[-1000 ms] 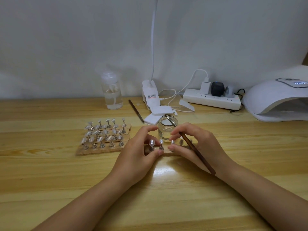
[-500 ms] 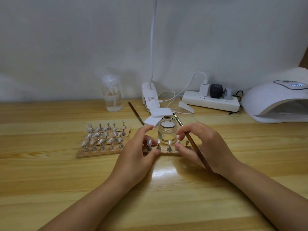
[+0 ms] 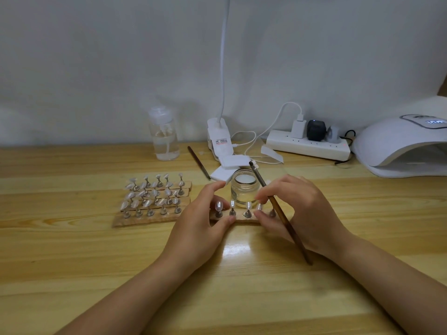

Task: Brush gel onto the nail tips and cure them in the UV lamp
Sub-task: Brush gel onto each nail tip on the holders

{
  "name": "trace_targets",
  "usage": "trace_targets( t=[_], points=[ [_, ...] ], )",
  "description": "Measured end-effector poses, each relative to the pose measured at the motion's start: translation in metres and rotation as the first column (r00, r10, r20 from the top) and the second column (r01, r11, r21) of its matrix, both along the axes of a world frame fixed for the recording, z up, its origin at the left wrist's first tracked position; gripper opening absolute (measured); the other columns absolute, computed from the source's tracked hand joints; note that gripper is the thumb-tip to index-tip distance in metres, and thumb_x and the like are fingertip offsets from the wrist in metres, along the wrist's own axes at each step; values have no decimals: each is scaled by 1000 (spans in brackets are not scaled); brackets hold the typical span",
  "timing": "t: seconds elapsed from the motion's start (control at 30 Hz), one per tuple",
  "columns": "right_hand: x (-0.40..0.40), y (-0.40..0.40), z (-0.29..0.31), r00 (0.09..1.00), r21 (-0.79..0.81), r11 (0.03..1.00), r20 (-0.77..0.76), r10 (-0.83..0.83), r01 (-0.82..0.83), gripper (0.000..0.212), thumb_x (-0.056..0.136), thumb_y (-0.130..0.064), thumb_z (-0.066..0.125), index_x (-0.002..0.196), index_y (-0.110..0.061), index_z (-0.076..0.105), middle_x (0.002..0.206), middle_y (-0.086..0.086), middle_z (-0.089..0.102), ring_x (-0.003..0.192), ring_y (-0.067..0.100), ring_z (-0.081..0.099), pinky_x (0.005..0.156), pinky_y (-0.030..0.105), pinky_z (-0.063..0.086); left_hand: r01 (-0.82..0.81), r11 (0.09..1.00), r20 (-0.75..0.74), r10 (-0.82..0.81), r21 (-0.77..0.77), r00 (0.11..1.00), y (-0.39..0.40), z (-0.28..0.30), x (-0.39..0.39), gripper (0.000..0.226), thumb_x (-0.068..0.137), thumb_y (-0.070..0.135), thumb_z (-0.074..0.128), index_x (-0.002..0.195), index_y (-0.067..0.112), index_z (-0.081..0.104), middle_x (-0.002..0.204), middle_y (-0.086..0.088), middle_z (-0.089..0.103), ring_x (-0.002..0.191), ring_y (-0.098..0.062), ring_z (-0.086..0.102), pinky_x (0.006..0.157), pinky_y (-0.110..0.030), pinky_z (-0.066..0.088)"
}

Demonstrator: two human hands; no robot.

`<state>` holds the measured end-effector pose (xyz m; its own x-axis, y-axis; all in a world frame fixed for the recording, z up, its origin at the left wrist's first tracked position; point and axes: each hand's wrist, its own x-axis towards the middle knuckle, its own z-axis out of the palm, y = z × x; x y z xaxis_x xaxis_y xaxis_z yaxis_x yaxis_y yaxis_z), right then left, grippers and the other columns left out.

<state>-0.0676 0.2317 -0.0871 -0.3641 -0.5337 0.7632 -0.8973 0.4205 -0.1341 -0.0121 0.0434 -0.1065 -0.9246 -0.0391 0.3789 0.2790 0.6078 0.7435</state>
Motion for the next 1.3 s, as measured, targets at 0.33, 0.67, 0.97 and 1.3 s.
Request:
trace_targets(
  t=[0.33,0.67,0.97,1.3],
  points=[
    [10,-8,0,999,-193,981,49,12,-2,20,75,-24,64,85,-6,66,75,0,66,74,11,62,72,35,50,28,997,-73,-33,-67,997,5,8,5,54,78,25,70,123,34,43,110,23,46,110,4,43,91,-7,34],
    [18,-19,-2,998,-272,961,23,64,-55,16,78,-20,64,89,-9,64,81,0,65,77,12,61,67,35,52,105,989,-286,-132,-107,949,9,16,13,19,80,39,55,97,34,62,105,10,58,105,-5,52,88,-41,45],
    [18,-20,-3,998,-253,967,43,34,-22,23,79,-25,64,88,-4,65,81,3,66,74,17,63,64,36,53,92,996,-326,-91,-12,941,9,20,12,15,78,22,68,93,24,67,89,7,63,87,-10,59,77,-31,48],
    [13,-12,24,791,-597,776,567,229,204,46,88,-46,32,79,-21,70,45,2,51,41,4,45,51,7,37,64,986,-241,-26,154,970,5,22,13,26,78,0,67,90,22,67,81,5,65,80,-6,58,77,-13,44]
  ],
)
